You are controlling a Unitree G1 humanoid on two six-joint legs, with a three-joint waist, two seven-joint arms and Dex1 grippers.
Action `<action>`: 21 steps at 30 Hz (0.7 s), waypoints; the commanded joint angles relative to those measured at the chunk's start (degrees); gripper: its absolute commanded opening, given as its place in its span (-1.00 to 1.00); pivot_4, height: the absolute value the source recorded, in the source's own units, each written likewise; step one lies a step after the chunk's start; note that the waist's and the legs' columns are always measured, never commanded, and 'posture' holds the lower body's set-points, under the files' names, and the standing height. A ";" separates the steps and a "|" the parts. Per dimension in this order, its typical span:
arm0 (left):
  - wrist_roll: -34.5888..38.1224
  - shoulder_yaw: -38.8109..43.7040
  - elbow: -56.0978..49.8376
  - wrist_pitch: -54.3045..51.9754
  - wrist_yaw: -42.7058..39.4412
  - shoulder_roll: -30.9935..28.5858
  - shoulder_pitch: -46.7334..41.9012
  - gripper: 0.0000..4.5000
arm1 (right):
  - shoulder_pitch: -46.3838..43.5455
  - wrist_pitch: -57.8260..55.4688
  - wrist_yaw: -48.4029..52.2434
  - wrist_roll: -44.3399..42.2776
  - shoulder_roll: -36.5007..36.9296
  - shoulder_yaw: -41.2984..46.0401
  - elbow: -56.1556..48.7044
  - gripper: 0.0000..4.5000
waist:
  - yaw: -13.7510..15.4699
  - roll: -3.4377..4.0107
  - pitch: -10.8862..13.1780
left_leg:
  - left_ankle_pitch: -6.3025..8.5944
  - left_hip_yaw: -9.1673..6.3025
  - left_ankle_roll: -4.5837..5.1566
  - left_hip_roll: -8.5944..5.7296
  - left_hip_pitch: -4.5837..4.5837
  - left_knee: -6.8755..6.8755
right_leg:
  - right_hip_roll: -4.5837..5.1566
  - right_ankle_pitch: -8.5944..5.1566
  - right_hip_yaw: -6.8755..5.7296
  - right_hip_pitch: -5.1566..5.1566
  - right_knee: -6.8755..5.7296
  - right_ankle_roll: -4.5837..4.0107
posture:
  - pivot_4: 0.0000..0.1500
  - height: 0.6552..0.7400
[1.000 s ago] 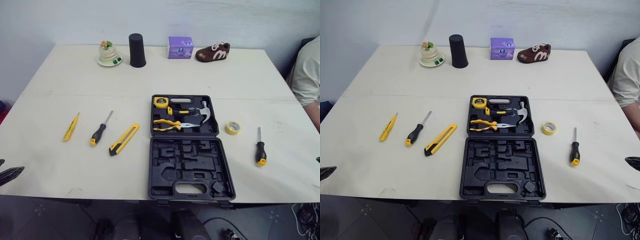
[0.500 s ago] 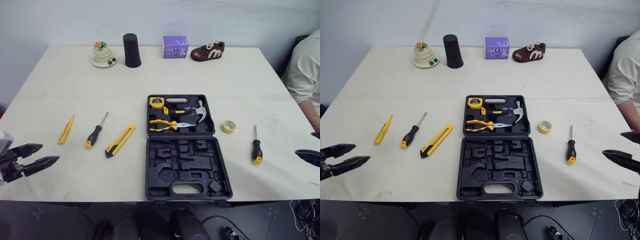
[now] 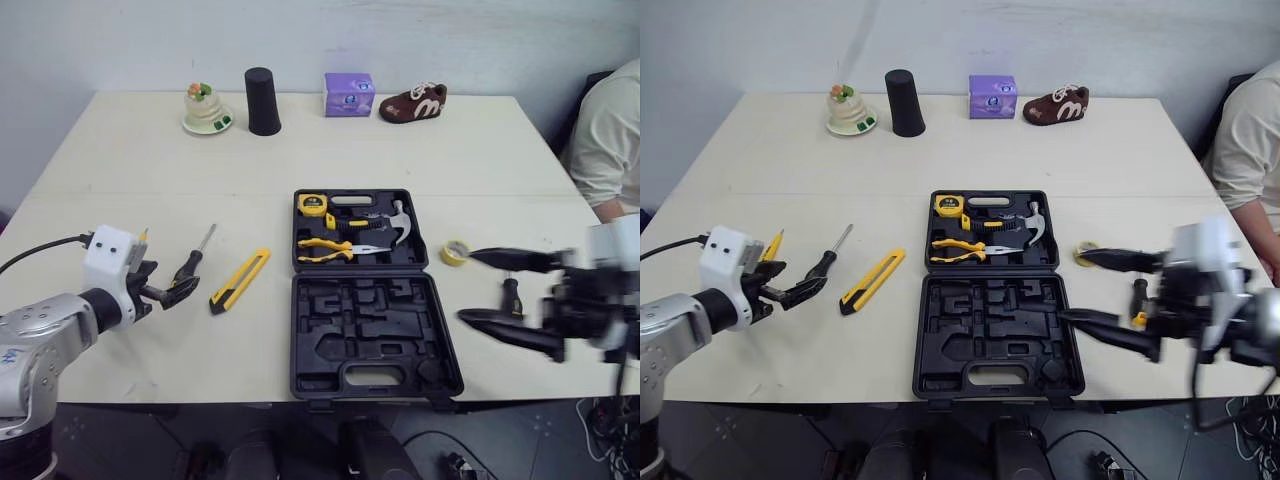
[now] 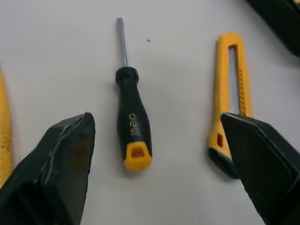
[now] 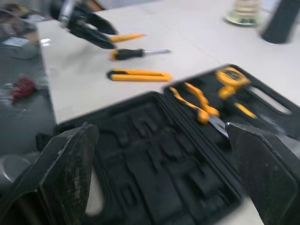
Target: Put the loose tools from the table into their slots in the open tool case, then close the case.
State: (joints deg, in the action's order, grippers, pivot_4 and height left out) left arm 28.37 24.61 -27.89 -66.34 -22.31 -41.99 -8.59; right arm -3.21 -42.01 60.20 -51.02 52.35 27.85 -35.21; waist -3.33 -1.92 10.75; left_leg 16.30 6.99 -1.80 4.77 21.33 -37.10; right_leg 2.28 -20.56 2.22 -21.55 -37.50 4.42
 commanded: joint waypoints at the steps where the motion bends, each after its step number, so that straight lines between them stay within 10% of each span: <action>1: -1.77 -0.88 3.78 -1.86 2.78 -0.15 -3.54 0.98 | -5.33 2.28 -4.82 2.33 -2.60 -7.66 -0.94 1.00 | 0.19 0.01 0.01 | -0.07 0.00 -0.12 -0.01 0.02 0.00 | 0.01 0.00 -0.01 -0.03 0.00 0.00 | 1.00 0.75; 15: -9.22 -15.48 23.32 8.78 -0.07 -0.57 -12.41 0.98 | -16.73 0.87 -13.01 4.87 -5.90 -20.05 -1.36 1.00 | 1.44 0.00 0.00 | -0.09 -0.01 -0.09 0.02 0.14 -0.02 | 0.15 -0.01 -0.10 -0.13 0.01 -0.02 | 1.00 0.75; 21: -9.15 -15.68 24.95 10.36 -2.81 -0.79 -12.62 -0.13 | -17.10 1.21 -13.03 5.24 -5.08 -20.09 -1.08 1.00 | 1.63 0.00 0.00 | -0.06 0.00 0.00 0.02 0.14 -0.03 | 0.19 -0.01 -0.10 -0.12 -0.02 -0.02 | 1.00 0.75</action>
State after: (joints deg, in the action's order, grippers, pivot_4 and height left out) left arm 19.55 9.46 -3.53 -56.22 -24.06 -42.58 -21.49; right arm -19.56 -41.46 47.18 -45.66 46.68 6.85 -35.42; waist -1.70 -1.92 10.75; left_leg 16.24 6.99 -1.78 4.79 21.47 -37.13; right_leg 2.47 -20.57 2.11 -21.67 -37.52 4.40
